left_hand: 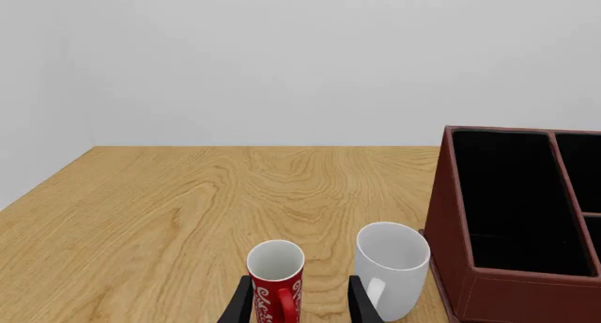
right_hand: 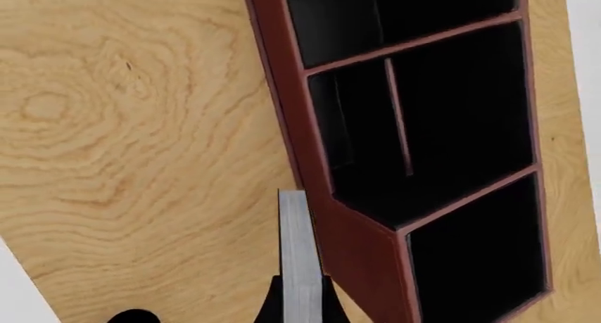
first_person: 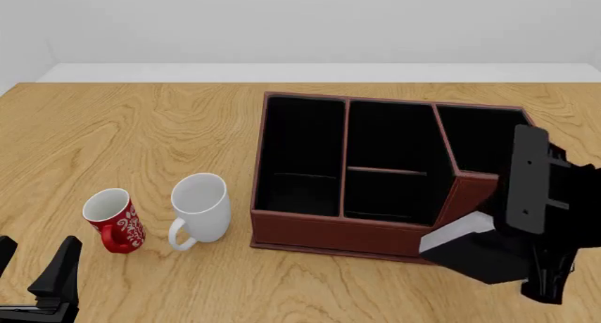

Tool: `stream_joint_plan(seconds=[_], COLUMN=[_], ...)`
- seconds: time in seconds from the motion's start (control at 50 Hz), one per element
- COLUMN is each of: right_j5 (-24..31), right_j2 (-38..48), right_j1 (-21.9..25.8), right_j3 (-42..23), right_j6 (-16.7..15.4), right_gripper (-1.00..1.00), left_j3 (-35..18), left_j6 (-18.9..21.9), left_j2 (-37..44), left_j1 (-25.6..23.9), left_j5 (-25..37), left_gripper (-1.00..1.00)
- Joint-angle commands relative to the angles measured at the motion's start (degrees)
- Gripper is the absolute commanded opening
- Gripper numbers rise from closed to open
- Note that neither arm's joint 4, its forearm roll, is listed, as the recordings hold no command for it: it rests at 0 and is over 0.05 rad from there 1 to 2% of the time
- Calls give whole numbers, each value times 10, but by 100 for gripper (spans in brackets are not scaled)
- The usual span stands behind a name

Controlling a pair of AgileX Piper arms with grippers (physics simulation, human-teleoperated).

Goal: Pick up the book and place it in the right compartment of the caddy.

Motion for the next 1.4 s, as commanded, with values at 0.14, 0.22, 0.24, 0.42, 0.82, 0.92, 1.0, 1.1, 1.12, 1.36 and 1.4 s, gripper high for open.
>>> stream_joint_plan(seconds=[0.14,0.22,0.24,0.42,0.82,0.92,1.0,1.1,1.12,1.36,1.4], right_j5=[3,3,3,3,3,3,3,3,3,2,2], right_j2=[-29,-33,-37,-34,-15,-11,-8,4,6,33,42], right_j1=[-9,-11,-14,-20,-49,-62,-79,-95,-95,-119,-122], right_j3=[-48,-76,-77,-128,-218,-237,-248,-277,-276,-313,-325], right_j6=[-40,-47,-55,-84,-157,-168,-180,-185,-184,-187,-183], right_gripper=[-100,-100,-100,-100,-100,-100,-100,-100,-100,-100,-100], left_j3=[0,0,0,0,0,0,0,0,0,0,0], left_j6=[0,0,0,0,0,0,0,0,0,0,0], left_j2=[0,0,0,0,0,0,0,0,0,0,0], left_j1=[0,0,0,0,0,0,0,0,0,0,0], left_j5=[0,0,0,0,0,0,0,0,0,0,0], left_gripper=[100,100,100,100,100,100,100,100,100,100,100])
